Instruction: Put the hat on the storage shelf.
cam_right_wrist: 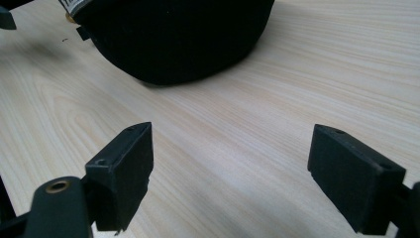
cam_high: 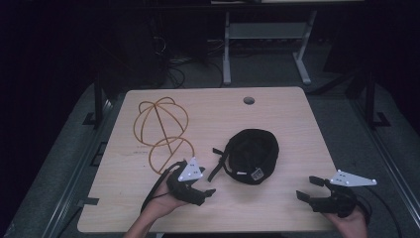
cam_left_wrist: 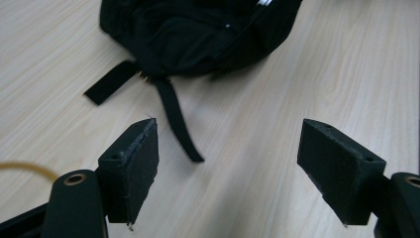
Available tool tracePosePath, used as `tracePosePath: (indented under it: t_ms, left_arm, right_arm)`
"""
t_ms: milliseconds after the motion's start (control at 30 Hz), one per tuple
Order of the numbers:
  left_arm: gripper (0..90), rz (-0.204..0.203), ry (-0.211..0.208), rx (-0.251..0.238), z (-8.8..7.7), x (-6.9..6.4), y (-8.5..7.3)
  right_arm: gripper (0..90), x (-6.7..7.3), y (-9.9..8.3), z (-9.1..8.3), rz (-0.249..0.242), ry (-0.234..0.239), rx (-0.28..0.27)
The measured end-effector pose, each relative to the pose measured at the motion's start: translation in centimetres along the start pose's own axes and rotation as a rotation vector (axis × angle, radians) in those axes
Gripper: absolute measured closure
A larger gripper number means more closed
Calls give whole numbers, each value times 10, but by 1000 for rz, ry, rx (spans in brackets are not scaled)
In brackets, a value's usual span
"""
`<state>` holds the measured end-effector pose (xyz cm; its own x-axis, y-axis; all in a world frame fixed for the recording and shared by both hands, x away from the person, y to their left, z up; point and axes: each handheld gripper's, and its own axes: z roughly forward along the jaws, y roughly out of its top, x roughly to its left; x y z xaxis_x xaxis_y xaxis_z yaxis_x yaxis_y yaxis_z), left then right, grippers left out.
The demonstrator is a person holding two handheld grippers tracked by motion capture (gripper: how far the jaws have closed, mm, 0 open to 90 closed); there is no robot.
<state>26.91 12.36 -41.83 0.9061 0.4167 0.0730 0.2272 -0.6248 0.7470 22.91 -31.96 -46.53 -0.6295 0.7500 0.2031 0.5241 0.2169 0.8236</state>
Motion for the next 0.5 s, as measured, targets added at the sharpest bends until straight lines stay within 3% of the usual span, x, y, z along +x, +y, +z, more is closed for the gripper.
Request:
tracePosePath:
  t_ms: [133, 233, 500]
  left_arm:
    - [237, 11, -15, 4, 2, -1, 11]
    - [235, 45, -24, 8, 4, -3, 26]
    - [234, 89, -52, 24, 15, -5, 52]
  right_arm:
    - [174, 1, 0, 1, -2, 3, 8]
    - [174, 1, 1, 1, -2, 7, 4]
    - [175, 0, 0, 1, -2, 13, 6]
